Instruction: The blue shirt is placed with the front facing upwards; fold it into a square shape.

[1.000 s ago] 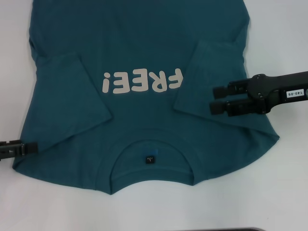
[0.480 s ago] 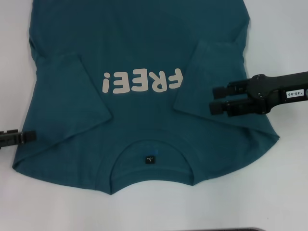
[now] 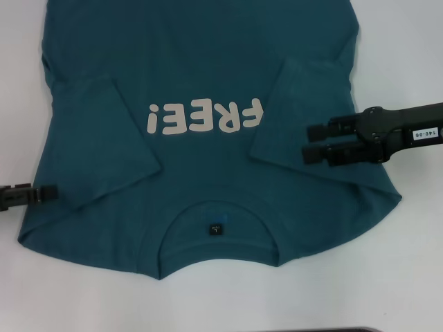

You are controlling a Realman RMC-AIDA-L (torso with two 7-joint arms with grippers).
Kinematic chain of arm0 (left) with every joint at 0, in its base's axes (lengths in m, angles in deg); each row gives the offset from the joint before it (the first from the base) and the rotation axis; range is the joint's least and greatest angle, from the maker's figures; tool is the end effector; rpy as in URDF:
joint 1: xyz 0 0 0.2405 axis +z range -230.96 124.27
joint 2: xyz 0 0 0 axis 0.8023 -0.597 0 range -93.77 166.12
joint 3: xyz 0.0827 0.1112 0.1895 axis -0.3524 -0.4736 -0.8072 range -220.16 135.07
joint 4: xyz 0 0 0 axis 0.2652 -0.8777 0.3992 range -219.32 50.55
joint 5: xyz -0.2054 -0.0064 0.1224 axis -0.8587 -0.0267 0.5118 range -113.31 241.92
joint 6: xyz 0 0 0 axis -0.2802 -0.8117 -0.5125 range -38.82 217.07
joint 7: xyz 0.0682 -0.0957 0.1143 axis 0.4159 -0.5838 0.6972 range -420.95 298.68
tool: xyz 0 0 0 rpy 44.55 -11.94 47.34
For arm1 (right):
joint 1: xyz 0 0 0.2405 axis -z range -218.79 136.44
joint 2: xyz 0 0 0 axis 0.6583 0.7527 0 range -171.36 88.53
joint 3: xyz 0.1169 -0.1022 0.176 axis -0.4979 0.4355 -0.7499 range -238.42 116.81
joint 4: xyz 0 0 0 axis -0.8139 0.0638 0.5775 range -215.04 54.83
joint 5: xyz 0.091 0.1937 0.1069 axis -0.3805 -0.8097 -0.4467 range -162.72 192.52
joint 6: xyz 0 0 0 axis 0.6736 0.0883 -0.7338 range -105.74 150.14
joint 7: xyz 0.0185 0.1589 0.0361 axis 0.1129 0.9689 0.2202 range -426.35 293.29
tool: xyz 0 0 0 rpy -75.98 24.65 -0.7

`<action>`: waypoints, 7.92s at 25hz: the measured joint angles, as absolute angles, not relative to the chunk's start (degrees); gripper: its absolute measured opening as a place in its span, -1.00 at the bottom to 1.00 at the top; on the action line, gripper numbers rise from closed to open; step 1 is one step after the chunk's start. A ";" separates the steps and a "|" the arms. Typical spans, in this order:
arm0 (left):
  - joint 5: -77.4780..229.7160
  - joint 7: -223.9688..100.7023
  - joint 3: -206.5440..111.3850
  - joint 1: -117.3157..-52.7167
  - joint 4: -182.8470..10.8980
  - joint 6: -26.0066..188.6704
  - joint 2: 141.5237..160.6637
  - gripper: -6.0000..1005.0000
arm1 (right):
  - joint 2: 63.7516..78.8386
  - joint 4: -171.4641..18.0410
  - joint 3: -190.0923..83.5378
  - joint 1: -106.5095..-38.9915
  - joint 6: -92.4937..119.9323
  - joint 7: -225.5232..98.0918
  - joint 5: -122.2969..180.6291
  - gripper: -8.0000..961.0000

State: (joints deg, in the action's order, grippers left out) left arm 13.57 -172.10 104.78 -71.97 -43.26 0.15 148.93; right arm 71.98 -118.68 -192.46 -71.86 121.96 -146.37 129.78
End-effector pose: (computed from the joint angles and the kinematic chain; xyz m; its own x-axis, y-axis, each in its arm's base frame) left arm -0.3760 0.2857 0.0526 0.3493 0.8488 0.3969 0.9357 -0.3382 -0.1003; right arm 0.2499 0.3300 0.0123 0.7112 -0.6111 -0.3474 -0.6005 -0.7851 0.1518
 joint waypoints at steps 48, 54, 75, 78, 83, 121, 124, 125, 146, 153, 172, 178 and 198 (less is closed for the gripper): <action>15.55 -173.22 104.86 -71.90 -42.64 -1.93 148.59 0.74 | 71.60 -118.44 -192.46 -72.01 122.04 -145.71 129.77 0.46; 15.71 -172.67 104.76 -71.93 -42.64 -4.86 148.56 0.74 | 71.54 -118.50 -192.46 -72.02 122.06 -145.71 129.77 0.46; 17.09 -173.92 105.45 -72.06 -38.85 -5.06 149.49 0.74 | 71.51 -118.44 -192.47 -71.94 122.04 -145.62 129.77 0.46; 17.20 -174.60 105.47 -72.13 -38.83 -4.73 149.36 0.74 | 71.51 -118.49 -192.54 -71.97 122.04 -145.62 129.77 0.46; 18.58 -176.05 105.31 -72.42 -38.33 -4.29 149.12 0.74 | 71.51 -118.54 -192.56 -72.07 122.04 -145.62 129.77 0.46; 22.62 -176.43 105.12 -75.39 -37.27 -12.13 149.61 0.74 | 71.42 -118.82 -193.17 -72.59 121.81 -145.01 129.86 0.46; 22.84 -176.75 104.98 -75.63 -36.82 -12.13 149.75 0.74 | 71.42 -118.66 -193.17 -72.70 121.73 -145.01 129.99 0.46; 23.13 -176.86 104.89 -75.66 -36.81 -11.91 149.78 0.74 | 71.42 -118.61 -193.17 -72.71 121.68 -145.01 130.01 0.46; 25.16 -176.98 105.21 -73.61 -36.97 -10.39 149.26 0.74 | 71.43 -118.34 -193.17 -72.73 121.87 -145.01 129.97 0.46; 25.98 -177.00 105.16 -73.57 -37.06 -10.06 149.55 0.74 | 71.43 -118.34 -193.17 -72.73 122.03 -145.01 129.86 0.46; 25.56 -175.88 105.21 -76.98 -36.69 -12.72 151.23 0.74 | 71.42 -118.59 -193.17 -72.73 122.04 -144.92 129.77 0.46; 25.91 -176.10 105.29 -77.43 -36.62 -11.94 151.08 0.74 | 71.42 -118.61 -193.17 -72.79 121.87 -144.92 129.82 0.46; 26.87 -176.45 106.32 -73.75 -35.21 -10.80 150.39 0.74 | 71.43 -118.45 -193.17 -72.90 122.02 -144.92 129.77 0.46</action>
